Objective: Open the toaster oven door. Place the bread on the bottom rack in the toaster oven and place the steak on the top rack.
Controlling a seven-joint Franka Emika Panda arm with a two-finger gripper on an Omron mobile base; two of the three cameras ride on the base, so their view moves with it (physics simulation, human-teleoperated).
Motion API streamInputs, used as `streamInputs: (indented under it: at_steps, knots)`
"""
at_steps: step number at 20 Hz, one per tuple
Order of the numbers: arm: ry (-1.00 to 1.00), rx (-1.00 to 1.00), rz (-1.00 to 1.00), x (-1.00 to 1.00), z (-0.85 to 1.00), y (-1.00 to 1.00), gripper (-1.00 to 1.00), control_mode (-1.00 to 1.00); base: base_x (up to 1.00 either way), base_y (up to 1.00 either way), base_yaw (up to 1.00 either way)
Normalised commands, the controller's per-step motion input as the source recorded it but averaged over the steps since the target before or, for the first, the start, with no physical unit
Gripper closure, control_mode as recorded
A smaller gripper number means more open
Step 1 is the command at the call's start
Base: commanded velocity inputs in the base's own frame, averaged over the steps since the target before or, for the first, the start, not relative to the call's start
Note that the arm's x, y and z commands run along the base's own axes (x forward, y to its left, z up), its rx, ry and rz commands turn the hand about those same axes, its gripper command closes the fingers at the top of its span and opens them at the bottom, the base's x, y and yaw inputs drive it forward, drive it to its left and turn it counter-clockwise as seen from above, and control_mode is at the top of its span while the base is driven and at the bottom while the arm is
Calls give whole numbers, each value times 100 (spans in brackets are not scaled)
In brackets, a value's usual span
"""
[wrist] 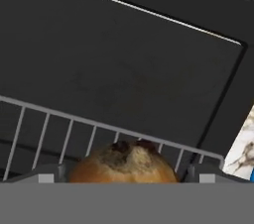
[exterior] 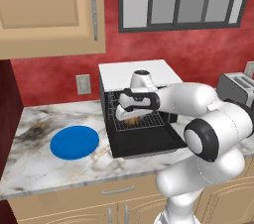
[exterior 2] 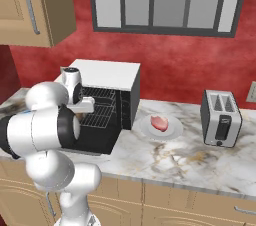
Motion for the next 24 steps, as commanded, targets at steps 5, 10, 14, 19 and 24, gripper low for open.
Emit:
streamInputs:
  at_steps: [5, 10, 14, 19, 24]
  knots:
    - [1, 2, 0, -35, 17, 0, -100, -100, 0, 0, 0]
    - [2, 3, 0, -55, 6, -5, -100, -100, 0, 0, 0]
    - [7, 1, 0, -38, -4, -12, -100, -100, 0, 0, 0]
    - [16, 0, 0, 12, -28, -6, -100, -100, 0, 0, 0]
    - [10, 0, 0, 42, -39, 0, -100, -100, 0, 0, 0]
